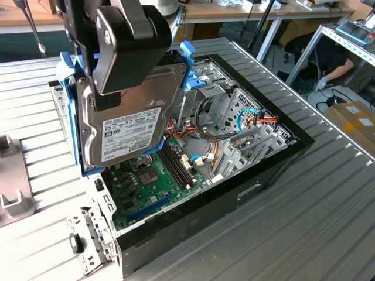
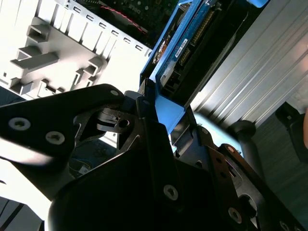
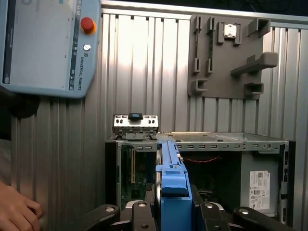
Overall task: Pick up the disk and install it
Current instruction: 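Pick up the disk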
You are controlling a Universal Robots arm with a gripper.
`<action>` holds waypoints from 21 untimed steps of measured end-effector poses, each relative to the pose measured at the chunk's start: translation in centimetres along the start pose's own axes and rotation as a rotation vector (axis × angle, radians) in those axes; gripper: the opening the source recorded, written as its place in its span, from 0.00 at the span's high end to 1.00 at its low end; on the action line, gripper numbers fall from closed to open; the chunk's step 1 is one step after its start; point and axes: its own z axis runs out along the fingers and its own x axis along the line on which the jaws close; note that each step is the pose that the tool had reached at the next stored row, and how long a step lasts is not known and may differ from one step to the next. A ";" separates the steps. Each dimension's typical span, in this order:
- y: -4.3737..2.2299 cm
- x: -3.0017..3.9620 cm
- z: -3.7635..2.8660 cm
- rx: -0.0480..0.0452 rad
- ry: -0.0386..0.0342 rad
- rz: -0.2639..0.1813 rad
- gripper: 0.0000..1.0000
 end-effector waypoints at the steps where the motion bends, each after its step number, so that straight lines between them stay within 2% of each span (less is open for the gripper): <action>1: -0.07 0.01 0.01 0.0000 -0.0001 0.000 0.63; 21: -1.81 0.08 0.17 0.0000 0.0000 0.000 0.63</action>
